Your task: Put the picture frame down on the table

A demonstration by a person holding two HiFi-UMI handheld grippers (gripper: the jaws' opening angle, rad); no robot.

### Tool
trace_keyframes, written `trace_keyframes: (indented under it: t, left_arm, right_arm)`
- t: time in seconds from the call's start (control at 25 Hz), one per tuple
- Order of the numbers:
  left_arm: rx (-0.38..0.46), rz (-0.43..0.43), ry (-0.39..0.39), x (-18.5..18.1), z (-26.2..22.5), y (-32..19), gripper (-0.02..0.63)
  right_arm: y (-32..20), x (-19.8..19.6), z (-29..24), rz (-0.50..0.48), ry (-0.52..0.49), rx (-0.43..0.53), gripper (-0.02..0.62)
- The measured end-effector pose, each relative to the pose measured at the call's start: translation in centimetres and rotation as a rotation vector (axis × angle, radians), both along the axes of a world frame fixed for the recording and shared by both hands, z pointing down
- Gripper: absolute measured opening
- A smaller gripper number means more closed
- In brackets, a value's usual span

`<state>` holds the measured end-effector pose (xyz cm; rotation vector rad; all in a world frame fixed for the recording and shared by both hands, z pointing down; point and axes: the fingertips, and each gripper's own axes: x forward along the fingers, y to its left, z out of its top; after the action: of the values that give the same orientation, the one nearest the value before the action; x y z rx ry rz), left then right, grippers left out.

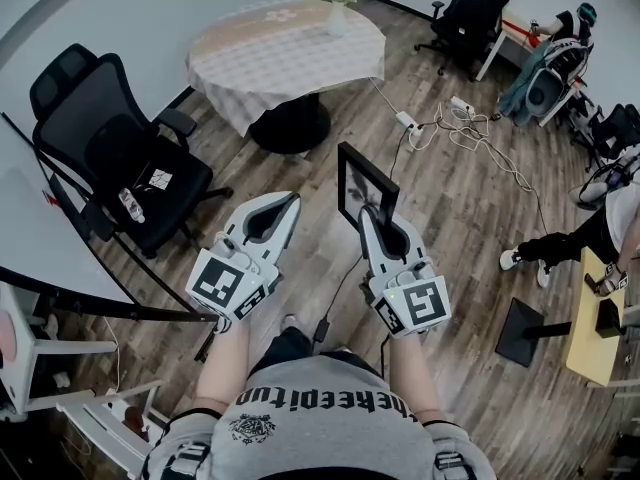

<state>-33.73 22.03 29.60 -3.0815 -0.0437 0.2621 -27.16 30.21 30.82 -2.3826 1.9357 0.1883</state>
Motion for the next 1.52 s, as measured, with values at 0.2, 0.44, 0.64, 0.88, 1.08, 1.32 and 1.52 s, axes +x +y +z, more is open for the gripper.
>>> trace_keyframes:
  t: [0.2,0.44,0.64,0.88,1.08,1.32,1.52]
  left_arm:
    - [0.004,0.009,0.005,0.5,0.4,-2.0,0.015]
    - [0.007,0.042,0.009,1.1,0.2,-6.2,0.015]
    - [0.011,0.071,0.012,1.7,0.2,-8.4,0.015]
    - [-0.003,0.081,0.013,4.2,0.4,-10.0,0.015]
    - [-0.003,0.065,0.007,7.7,0.6,-11.0,0.015]
    - [-0.004,0.024,0.012,13.5,0.1,-12.2,0.015]
    - [-0.002,-0.011,0.023,18.9,-0.5,-12.5,0.015]
  right_arm:
    - [-2.0,0.2,0.6,0.002,0.004,-0.003,0.021]
    - [-6.0,1.1,0.3,0.039,-0.032,0.023,0.021]
    - [-7.9,1.7,0.2,0.065,-0.04,0.035,0.021]
    - [-9.2,3.7,0.5,0.071,-0.044,0.025,0.021]
    - [-10.5,7.4,0.7,0.048,-0.054,0.028,0.021]
    - [-12.3,13.5,0.3,-0.001,-0.056,0.03,0.021]
    - [-13.0,19.0,-0.5,-0.039,-0.046,0.034,0.021]
